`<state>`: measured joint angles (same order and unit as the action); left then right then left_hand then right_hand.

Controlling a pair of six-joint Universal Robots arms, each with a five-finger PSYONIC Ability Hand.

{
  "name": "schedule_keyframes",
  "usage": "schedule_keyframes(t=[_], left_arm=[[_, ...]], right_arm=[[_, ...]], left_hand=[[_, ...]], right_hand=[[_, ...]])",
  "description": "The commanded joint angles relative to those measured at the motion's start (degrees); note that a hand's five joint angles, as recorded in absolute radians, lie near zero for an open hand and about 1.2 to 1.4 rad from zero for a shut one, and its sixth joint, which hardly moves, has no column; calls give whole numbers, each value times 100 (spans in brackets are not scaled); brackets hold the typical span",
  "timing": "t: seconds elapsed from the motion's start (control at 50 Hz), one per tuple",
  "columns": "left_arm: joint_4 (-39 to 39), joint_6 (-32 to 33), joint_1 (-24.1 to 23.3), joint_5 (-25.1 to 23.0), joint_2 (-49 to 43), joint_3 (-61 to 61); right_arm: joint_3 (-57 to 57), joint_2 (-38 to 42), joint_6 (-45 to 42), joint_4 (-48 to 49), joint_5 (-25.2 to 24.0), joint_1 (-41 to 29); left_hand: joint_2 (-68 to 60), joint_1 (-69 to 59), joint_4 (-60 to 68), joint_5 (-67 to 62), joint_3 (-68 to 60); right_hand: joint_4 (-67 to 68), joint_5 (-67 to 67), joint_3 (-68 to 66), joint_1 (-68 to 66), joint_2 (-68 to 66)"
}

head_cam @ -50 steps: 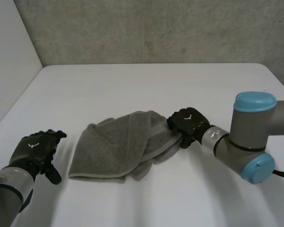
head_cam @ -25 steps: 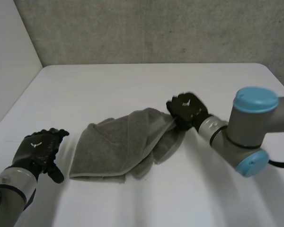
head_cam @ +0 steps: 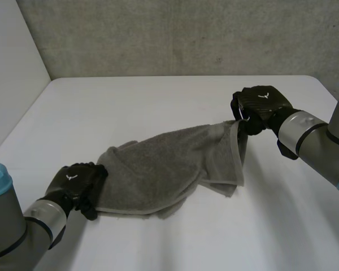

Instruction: Fold the laundry

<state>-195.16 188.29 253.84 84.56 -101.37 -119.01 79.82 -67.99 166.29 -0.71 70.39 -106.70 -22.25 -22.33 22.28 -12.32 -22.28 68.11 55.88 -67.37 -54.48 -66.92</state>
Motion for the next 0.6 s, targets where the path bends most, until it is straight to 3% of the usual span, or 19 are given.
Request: schedule_keyframes(t=[0.02,0.28,0.4,0.46,0.6], left_arm=[[4,120,-27,25,-208,106],[-532,551,-27,25,-542,221],[-603,595,-27,25,-674,388],[-603,586,-19,25,-639,501],[-559,586,-71,69,-349,915]], right_arm=[[95,-12,-17,27,-17,193],[219,-4,-61,27,-96,281],[254,-4,-61,36,-79,246],[245,-4,-70,36,-61,237],[69,-83,-123,-52,-79,281]], left_hand=[[-815,-807,812,-808,-812],[-1791,-1783,1788,-1784,-1788],[-3607,-3599,3605,-3600,-3605],[-5683,-5675,5680,-5676,-5680],[-5775,-5767,5772,-5768,-5772]], right_hand=[[1189,1412,-1263,-2552,-1308],[1189,1412,-1263,-2552,-1308],[1189,1412,-1263,-2552,-1308],[1189,1412,-1263,-2552,-1308],[1189,1412,-1263,-2552,-1308]])
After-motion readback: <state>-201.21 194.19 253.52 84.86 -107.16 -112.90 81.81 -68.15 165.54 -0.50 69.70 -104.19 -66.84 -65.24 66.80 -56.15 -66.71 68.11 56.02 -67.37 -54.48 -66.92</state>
